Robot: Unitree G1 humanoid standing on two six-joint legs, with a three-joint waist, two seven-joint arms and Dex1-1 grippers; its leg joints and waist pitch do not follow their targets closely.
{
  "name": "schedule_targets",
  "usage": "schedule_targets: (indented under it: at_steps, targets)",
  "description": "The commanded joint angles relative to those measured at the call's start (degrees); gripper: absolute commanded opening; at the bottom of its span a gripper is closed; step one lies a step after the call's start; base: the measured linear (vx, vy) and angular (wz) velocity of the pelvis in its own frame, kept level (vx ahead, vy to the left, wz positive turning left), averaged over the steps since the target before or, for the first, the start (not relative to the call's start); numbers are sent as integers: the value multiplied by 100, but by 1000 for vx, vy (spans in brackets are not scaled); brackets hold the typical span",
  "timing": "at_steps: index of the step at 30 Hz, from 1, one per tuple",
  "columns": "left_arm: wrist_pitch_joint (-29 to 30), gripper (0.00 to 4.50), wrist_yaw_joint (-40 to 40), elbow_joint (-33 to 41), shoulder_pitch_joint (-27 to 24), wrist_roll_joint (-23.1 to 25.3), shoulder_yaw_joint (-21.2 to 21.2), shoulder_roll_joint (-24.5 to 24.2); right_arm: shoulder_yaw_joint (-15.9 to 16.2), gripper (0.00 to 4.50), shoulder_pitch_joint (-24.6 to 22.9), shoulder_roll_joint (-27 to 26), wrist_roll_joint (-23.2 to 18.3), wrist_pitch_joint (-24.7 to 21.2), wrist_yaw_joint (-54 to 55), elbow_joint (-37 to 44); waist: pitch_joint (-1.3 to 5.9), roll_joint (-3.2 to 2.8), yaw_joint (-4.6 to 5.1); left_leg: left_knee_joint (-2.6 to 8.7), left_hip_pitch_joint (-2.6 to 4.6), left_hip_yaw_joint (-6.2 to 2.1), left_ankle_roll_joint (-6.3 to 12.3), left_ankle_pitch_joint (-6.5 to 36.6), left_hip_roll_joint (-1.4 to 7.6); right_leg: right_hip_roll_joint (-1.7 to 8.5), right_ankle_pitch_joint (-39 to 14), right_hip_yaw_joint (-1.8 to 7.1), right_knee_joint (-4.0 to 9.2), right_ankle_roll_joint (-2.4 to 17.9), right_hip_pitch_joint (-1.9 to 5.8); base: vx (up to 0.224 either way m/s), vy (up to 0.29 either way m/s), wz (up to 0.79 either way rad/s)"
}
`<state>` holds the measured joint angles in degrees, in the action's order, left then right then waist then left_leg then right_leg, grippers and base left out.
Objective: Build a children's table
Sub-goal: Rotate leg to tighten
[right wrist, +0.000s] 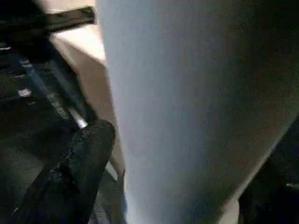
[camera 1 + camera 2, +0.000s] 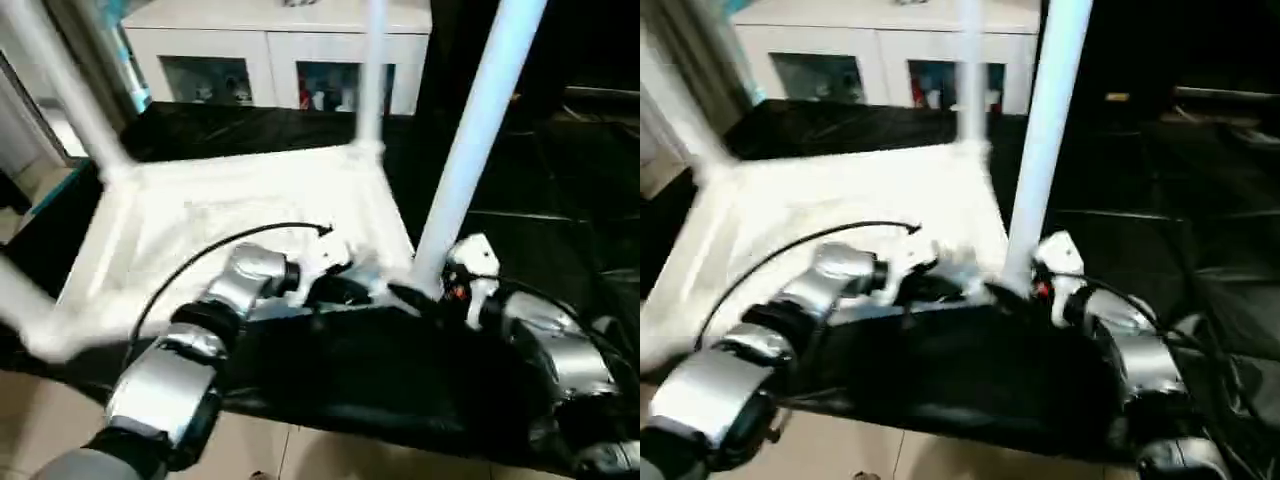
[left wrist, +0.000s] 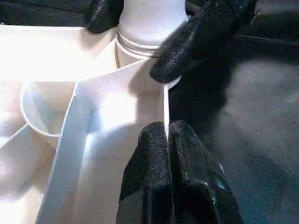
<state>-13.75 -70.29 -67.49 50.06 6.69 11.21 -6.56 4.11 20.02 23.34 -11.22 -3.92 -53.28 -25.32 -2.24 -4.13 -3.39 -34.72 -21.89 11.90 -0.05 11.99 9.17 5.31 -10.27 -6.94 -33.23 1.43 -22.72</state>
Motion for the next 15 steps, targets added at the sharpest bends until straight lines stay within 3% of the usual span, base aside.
schedule_targets:
  at_steps: [1,5,6,11,15]
  targets:
    - [-86,0,-539,232,-12,-129,77,38,153,375,-87,109,-49,-145,-363,109,385,118,-27,371,85,-255,963,556,546,537,-456,367,280,1400,326,0,0,0]
    - [26,0,-1121,305,-56,-193,100,-178,54,375,-215,381,-302,-309,-852,282,387,128,-71,351,83,-244,1036,468,550,557,-181,380,246,1478,315,0,0,0]
    - [20,0,-1151,316,-63,-209,93,-186,74,361,-232,404,-308,-335,-898,297,386,155,-80,351,75,-240,1041,447,551,558,-160,379,242,1482,309,0,0,0]
    - [12,0,-1246,365,-83,-246,71,-187,135,324,-276,391,-345,-434,-1023,357,377,149,-138,350,76,-239,923,508,535,556,-526,372,280,1370,308,0,0,0]
    - [19,0,-1274,425,-123,-246,61,-165,168,282,-306,352,-390,-522,-1057,434,382,144,-169,352,78,-246,882,477,542,553,-486,374,272,1361,306,0,0,0]
